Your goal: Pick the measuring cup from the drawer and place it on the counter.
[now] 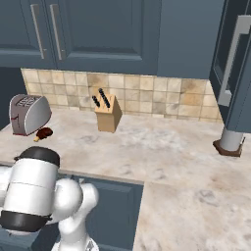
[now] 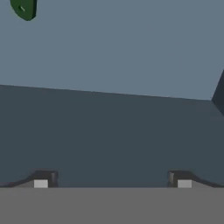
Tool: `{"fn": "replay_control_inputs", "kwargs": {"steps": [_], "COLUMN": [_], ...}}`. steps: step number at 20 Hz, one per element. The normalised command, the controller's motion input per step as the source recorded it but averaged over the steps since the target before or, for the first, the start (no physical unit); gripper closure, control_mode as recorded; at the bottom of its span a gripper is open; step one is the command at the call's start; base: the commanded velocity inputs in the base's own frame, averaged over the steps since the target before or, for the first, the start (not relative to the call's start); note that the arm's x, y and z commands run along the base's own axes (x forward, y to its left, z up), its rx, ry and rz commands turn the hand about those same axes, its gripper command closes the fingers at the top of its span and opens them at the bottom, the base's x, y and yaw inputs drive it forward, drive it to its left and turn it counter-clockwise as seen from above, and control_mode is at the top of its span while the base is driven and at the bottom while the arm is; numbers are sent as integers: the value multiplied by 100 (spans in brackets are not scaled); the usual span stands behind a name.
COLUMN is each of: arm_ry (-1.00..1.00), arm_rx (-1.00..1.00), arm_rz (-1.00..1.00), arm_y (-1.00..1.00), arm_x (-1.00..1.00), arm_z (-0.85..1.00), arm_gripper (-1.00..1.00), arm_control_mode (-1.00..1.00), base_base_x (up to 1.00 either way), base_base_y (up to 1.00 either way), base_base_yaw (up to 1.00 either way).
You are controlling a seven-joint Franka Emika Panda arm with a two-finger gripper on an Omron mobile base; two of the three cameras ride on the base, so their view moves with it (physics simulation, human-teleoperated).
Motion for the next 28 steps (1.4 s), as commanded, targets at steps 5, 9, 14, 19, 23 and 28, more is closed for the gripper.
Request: {"fn": "replay_control_inputs", "kwargs": {"steps": [5,9,14,19,23,28], "arm_ry": [2,-8,-2,0,0,0], "arm_rx": [0,0,-5,-16,-22,-27], "arm_rz": [-10,-26,-26,-25,-21,-14], "arm_y": [57,84,55,21,4,2], "arm_x": [33,48,51,67,65,21], "arm_z": [93,68,15,-7,-37,-80], "arm_gripper": [-100,-100,-100,-100,-100,-100], "arm_control_mode": [-100,-100,-100,-100,-100,-100], "base_base_x": [0,0,0,0,0,0], "base_base_y": [0,0,0,0,0,0], "base_base_yaw": [0,0,0,0,0,0]}}
